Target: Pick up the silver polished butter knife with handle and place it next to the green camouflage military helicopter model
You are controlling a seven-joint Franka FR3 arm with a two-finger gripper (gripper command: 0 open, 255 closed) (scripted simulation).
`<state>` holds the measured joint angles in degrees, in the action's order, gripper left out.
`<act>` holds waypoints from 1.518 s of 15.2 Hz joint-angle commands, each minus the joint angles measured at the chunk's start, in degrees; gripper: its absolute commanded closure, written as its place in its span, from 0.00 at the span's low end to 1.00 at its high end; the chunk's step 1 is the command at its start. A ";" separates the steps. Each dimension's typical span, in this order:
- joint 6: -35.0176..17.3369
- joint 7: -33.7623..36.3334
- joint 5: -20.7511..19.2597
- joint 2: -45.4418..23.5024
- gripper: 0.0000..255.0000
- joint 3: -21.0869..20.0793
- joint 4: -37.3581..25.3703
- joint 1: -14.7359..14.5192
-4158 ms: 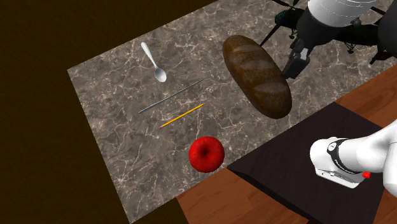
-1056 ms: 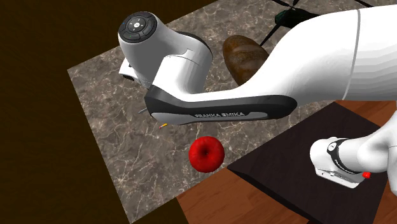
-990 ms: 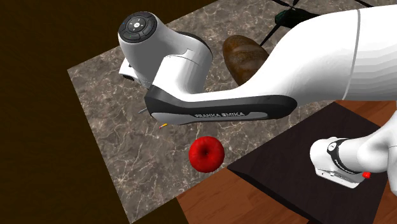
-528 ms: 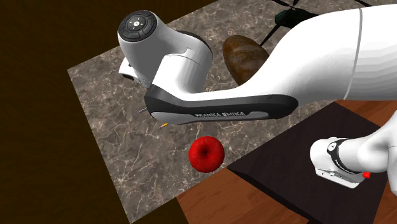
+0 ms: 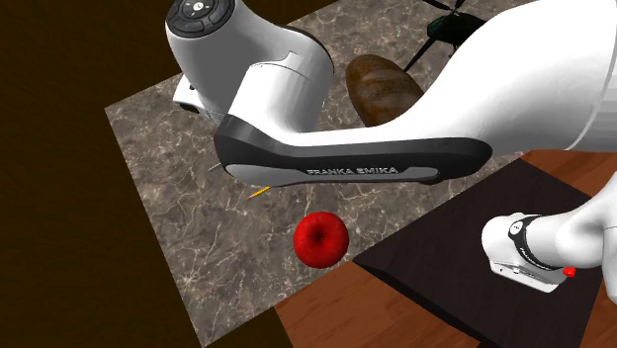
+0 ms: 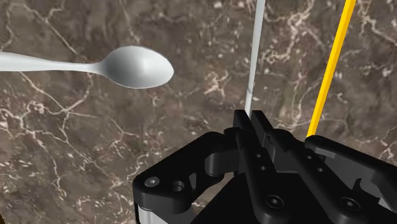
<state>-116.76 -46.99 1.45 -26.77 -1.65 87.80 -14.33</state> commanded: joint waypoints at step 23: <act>17.78 0.52 -0.11 1.63 1.00 -0.02 -16.13 -0.03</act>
<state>-100.06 -46.58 1.36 -24.84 -1.65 73.03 -14.30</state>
